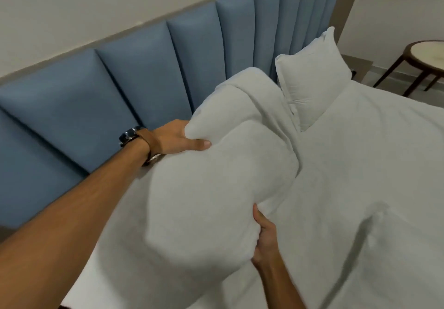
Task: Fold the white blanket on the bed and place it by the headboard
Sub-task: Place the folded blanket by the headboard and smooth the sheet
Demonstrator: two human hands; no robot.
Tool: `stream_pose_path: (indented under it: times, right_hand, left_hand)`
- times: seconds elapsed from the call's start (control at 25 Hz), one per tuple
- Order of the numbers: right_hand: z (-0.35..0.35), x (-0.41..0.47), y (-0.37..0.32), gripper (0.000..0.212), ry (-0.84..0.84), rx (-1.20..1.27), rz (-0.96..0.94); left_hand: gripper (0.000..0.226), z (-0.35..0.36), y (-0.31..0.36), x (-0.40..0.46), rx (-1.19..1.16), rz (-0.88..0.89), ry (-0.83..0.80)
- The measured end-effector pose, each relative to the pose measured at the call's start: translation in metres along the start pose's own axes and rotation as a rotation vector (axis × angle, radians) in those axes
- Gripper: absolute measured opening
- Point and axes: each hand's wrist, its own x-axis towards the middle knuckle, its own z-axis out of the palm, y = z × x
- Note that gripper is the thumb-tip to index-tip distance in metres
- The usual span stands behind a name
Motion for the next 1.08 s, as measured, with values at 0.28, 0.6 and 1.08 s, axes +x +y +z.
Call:
stream_pose_path:
  times: [0.28, 0.6, 1.08]
  right_hand:
    - [-0.113, 0.17, 0.025, 0.069, 0.318, -0.115, -0.156]
    - [-0.094, 0.146, 0.128, 0.092, 0.361, -0.222, -0.072]
    - [-0.092, 0.108, 0.102, 0.082, 0.718, -1.074, -0.462]
  left_hand:
    - [0.056, 0.156, -0.161, 0.175, 0.086, -0.142, 0.128]
    - [0.087, 0.188, -0.198, 0.171, 0.147, -0.218, 0.177]
    - [0.077, 0.279, -0.186, 0.152, 0.415, 0.112, 0.291]
